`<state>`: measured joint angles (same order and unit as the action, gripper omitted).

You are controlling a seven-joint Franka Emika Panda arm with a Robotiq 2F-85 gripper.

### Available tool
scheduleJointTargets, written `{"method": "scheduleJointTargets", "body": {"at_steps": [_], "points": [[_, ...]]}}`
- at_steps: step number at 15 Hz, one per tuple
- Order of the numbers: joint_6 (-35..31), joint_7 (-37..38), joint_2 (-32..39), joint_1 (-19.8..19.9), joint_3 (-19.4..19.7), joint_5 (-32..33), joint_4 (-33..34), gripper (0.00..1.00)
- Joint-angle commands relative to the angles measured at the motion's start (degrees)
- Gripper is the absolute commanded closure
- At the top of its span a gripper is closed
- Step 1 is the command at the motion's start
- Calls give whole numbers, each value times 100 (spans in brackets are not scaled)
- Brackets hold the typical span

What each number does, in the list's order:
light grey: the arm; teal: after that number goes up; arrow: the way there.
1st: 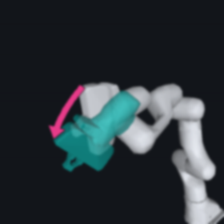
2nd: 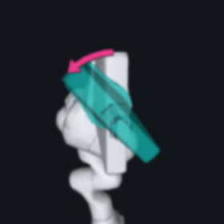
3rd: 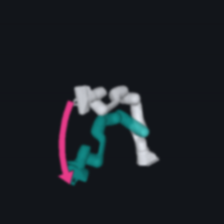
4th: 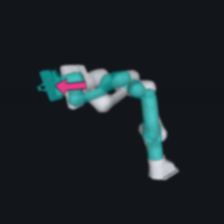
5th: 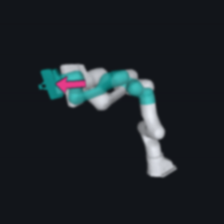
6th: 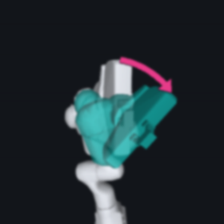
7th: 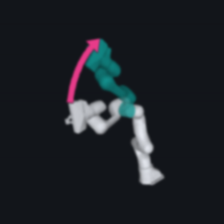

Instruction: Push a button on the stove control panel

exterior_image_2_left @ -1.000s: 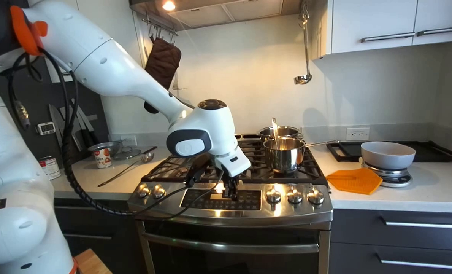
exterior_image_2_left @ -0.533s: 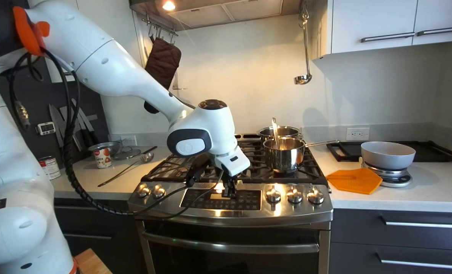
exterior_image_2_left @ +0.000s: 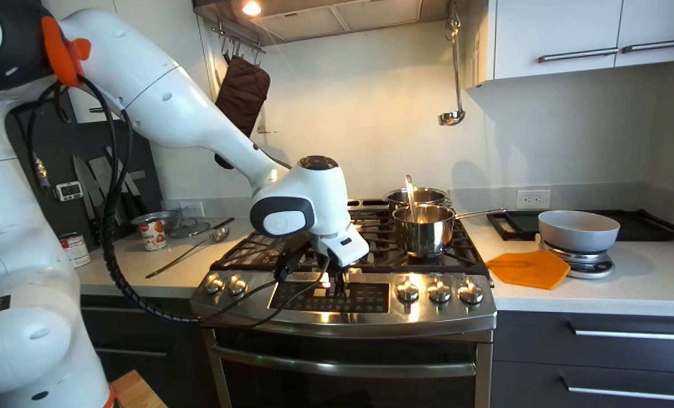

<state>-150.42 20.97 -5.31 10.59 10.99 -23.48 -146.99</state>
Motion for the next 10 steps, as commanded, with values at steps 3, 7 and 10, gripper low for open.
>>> {"method": "scheduleJointTargets", "body": {"at_steps": [3, 7, 10], "points": [[-70, 36, 191, 38, 6, 15, 6, 100], [-107, -30, 211, 37, 18, -55, 9, 100], [-195, -57, 225, 29, 17, -93, 11, 100]]}}
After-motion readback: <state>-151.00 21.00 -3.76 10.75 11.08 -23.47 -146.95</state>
